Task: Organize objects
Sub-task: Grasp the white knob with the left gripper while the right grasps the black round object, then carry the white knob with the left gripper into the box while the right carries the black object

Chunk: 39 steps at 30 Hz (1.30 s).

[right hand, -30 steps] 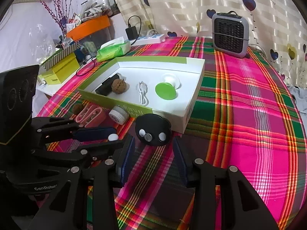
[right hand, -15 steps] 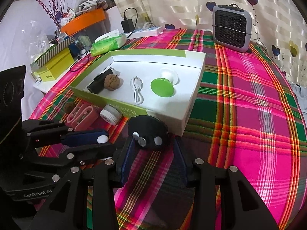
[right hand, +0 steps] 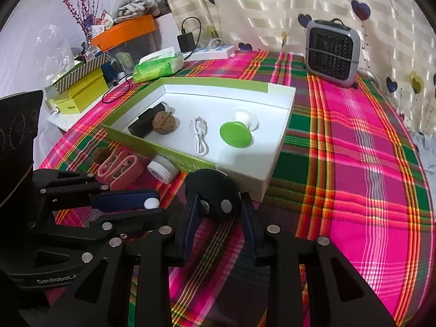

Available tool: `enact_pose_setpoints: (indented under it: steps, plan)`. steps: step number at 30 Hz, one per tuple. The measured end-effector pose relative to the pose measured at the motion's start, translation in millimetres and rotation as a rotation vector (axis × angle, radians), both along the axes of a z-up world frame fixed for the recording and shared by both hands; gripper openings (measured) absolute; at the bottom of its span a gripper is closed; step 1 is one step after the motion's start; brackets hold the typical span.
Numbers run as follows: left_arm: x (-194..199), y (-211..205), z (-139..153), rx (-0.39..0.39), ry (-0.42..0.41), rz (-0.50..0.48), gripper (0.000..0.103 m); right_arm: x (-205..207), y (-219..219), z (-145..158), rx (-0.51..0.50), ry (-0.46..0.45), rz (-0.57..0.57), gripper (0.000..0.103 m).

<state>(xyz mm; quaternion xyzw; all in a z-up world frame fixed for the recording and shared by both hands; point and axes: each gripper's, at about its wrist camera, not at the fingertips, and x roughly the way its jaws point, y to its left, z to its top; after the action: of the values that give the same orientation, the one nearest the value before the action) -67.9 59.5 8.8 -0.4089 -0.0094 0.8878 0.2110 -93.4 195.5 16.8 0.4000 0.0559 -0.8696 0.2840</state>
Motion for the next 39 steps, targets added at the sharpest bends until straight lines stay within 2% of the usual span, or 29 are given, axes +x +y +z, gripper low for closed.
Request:
enact_pose_setpoints:
  steps: [2, 25, 39]
  plan:
    - [0.6, -0.3, 0.9, 0.001, 0.007, -0.001, 0.013, 1.7, 1.5, 1.4, -0.007, 0.009, -0.005, 0.031]
    - [16.6, -2.0, 17.4, -0.023, 0.088, 0.017, 0.013, 26.8, 16.4, 13.0, -0.067, 0.074, -0.068, 0.031]
    - [26.0, -7.6, 30.7, -0.019, 0.131, 0.046, 0.013, 45.2, 11.7, 26.4, -0.084, 0.124, -0.044, 0.031]
